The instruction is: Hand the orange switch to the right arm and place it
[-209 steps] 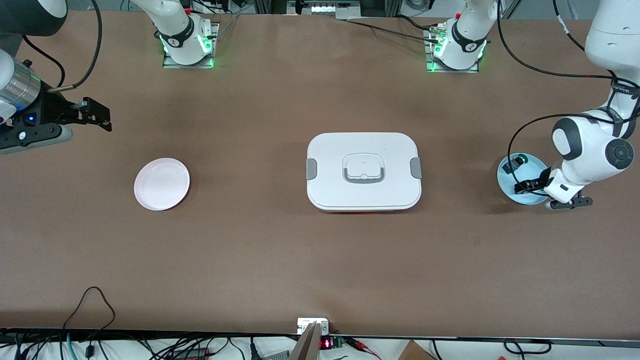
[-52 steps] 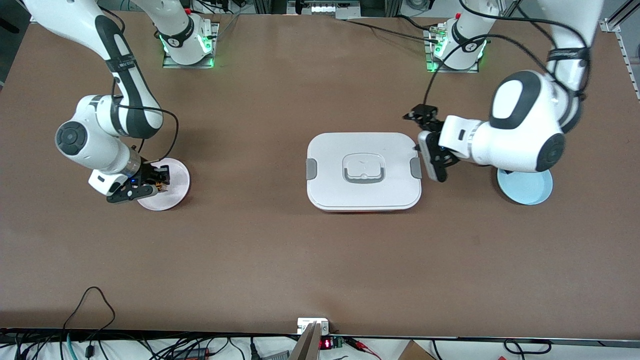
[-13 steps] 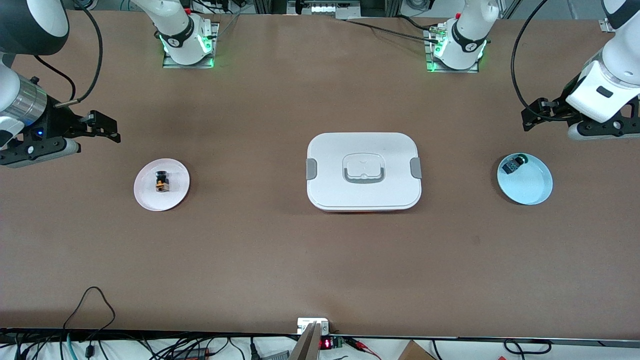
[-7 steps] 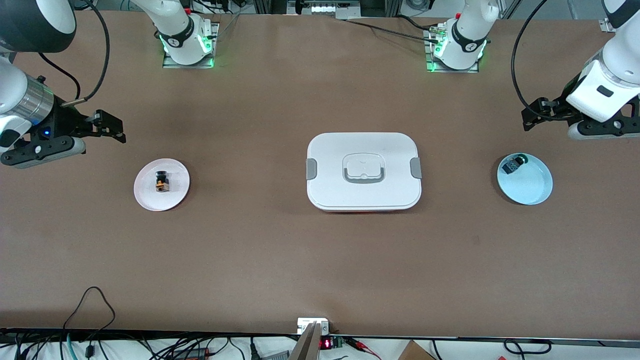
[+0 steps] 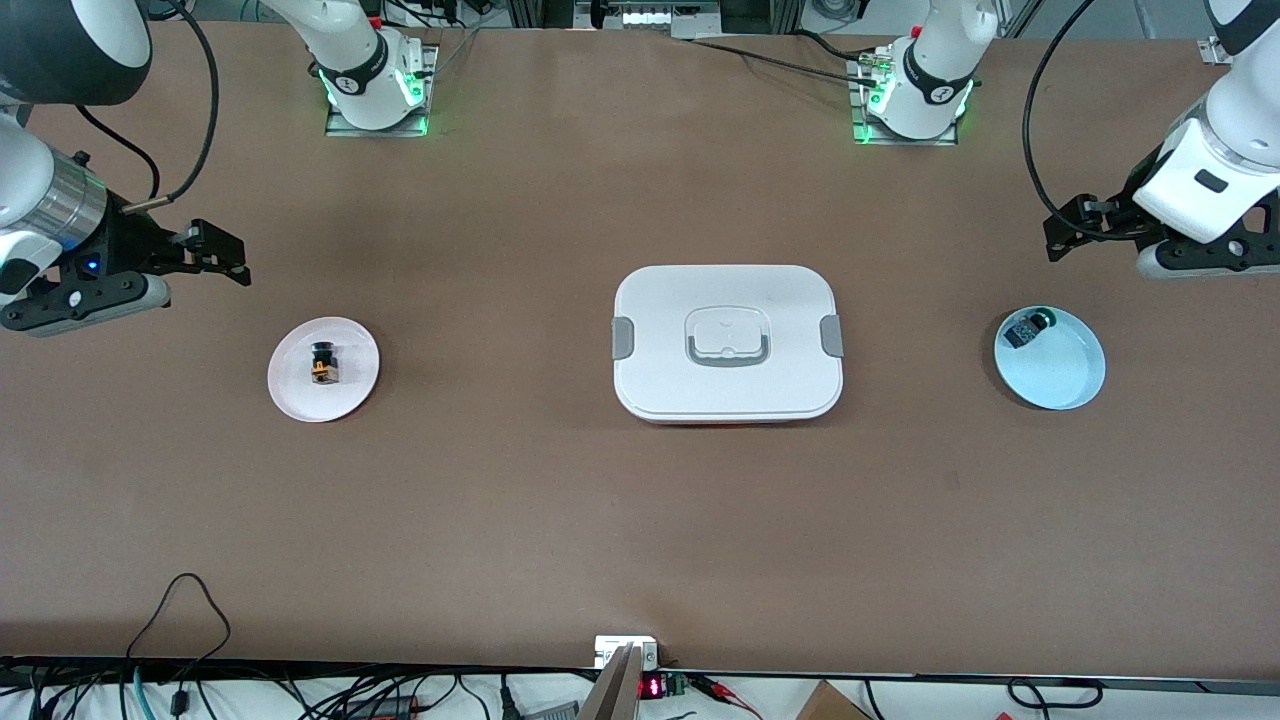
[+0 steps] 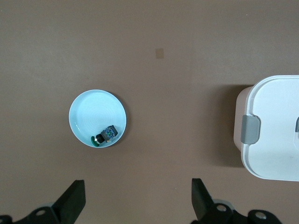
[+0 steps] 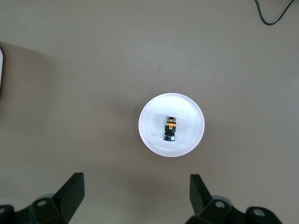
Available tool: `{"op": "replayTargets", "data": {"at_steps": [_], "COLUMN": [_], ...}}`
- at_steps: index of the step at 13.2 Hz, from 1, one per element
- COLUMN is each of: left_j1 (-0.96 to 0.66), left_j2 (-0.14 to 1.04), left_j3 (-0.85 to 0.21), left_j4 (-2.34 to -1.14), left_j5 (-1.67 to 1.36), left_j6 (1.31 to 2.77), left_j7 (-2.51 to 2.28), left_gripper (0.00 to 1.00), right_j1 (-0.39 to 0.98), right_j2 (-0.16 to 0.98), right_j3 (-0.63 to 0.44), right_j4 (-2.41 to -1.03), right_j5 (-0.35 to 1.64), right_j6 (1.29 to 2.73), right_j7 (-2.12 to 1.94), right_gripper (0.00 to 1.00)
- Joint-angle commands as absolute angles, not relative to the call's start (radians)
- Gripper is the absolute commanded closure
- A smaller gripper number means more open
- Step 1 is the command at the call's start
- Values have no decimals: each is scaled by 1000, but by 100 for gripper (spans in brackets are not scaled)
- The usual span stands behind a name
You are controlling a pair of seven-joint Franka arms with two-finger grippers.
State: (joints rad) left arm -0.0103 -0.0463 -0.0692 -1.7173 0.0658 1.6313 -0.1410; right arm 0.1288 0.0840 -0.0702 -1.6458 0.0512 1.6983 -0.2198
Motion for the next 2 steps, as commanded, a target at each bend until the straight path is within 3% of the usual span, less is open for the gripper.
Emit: {"op": "replayTargets", "data": {"at_steps": [1,2], "left_j1": [-5,-5], "left_j2": [-64,-64], "left_j3": [-71,-71], "left_j4": [-1723,-1723], "left_j5": [52,52], "left_j6": [1624,1624], "left_j7": [-118,-118], "left_gripper": [0,0], "right_j1": [130,130], "right_j2": [92,92], "right_j3": [-69,-71], "right_j4": [-1618,-1618], "right_j5": [34,32], "right_j6": [1674,1674], "right_j7": [-213,-215], "right_gripper": [0,0]}}
